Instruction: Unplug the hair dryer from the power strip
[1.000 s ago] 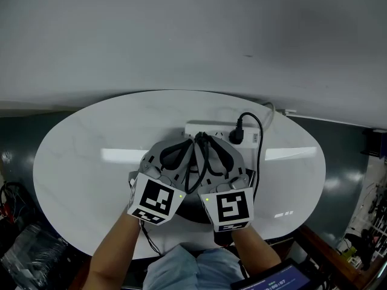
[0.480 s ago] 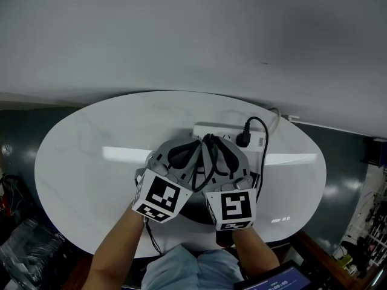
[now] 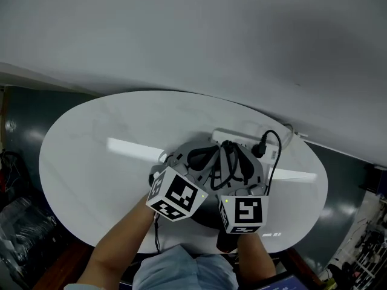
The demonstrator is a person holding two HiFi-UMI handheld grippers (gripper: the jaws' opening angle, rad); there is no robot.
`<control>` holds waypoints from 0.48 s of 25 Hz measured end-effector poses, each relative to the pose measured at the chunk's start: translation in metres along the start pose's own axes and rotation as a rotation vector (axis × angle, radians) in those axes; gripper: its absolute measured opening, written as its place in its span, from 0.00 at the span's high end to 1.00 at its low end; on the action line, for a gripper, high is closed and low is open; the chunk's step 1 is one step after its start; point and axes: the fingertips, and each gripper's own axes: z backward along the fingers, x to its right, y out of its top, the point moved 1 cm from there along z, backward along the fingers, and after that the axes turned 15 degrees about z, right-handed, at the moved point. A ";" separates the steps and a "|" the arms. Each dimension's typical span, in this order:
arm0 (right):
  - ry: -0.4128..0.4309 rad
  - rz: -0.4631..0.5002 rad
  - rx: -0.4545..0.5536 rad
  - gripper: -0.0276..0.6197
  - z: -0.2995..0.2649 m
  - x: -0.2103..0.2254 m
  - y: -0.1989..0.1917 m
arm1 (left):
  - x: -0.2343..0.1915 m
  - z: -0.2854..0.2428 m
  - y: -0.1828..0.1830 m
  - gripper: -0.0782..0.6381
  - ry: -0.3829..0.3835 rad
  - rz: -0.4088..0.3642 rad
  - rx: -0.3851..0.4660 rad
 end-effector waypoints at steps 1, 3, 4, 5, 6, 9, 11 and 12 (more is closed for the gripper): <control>0.007 0.004 0.000 0.82 -0.001 0.001 -0.001 | -0.001 -0.001 0.000 0.89 0.000 0.001 0.001; 0.022 0.000 0.002 0.82 -0.003 0.001 -0.002 | -0.001 -0.003 0.000 0.89 0.002 0.004 0.002; 0.029 -0.004 0.003 0.82 -0.004 0.001 -0.003 | -0.001 -0.003 -0.001 0.89 0.003 0.006 0.002; 0.033 -0.005 0.002 0.82 -0.004 0.001 -0.003 | -0.001 -0.003 -0.001 0.89 0.003 0.007 0.002; 0.035 0.000 0.000 0.82 -0.004 0.001 -0.003 | -0.001 -0.003 -0.001 0.89 0.003 0.007 0.002; 0.033 0.017 -0.003 0.82 -0.004 0.001 -0.002 | -0.001 -0.004 -0.001 0.89 0.001 0.008 0.001; 0.040 0.000 0.001 0.84 -0.003 0.002 -0.003 | -0.001 -0.005 -0.001 0.89 -0.001 0.010 0.000; 0.042 -0.007 0.002 0.84 -0.003 0.003 -0.004 | -0.001 -0.005 -0.002 0.89 -0.003 0.011 0.000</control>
